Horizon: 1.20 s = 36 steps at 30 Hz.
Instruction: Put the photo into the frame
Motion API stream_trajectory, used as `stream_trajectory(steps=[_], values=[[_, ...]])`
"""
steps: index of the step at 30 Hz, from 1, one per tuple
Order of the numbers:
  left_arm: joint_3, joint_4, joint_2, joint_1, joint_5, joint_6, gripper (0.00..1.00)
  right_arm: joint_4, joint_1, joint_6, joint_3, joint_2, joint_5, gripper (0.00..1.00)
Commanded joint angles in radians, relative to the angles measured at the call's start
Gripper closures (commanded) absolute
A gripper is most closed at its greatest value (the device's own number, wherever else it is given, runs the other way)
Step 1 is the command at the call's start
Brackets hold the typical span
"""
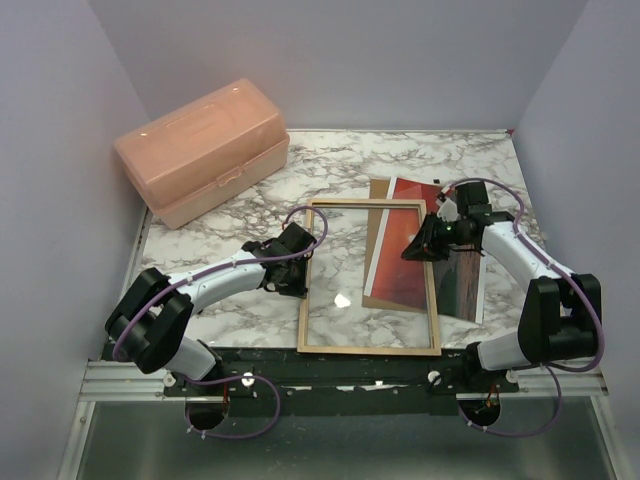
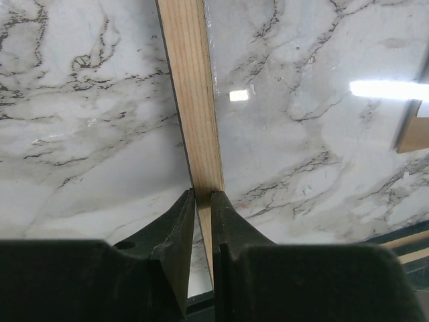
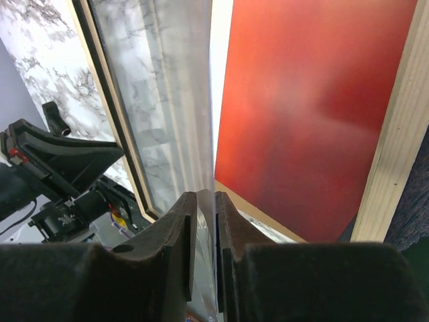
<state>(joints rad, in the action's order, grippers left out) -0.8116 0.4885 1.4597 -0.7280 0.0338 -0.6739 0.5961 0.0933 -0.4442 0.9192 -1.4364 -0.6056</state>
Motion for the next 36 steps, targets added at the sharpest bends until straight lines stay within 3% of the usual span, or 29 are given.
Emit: stream_trajectory(steps=[1, 15, 25, 27, 36], values=[[0.027, 0.030, 0.059, -0.010, -0.072, 0.011, 0.84, -0.061, 0.014, -0.005, -0.026, -0.010, 0.006, 0.77], [0.019, 0.034, 0.076, -0.020, -0.077, 0.008, 0.84, -0.199, 0.036, -0.002, -0.061, 0.050, -0.198, 0.70], [0.017, 0.039, 0.080, -0.026, -0.081, 0.008, 0.84, -0.235, 0.038, -0.004, -0.108, 0.009, -0.163, 0.66], [0.017, 0.041, 0.081, -0.027, -0.083, 0.008, 0.84, -0.235, 0.039, 0.000, -0.110, 0.009, -0.150, 0.62], [0.017, 0.041, 0.083, -0.031, -0.086, 0.007, 0.84, -0.207, 0.047, 0.029, -0.100, 0.018, -0.073, 0.27]])
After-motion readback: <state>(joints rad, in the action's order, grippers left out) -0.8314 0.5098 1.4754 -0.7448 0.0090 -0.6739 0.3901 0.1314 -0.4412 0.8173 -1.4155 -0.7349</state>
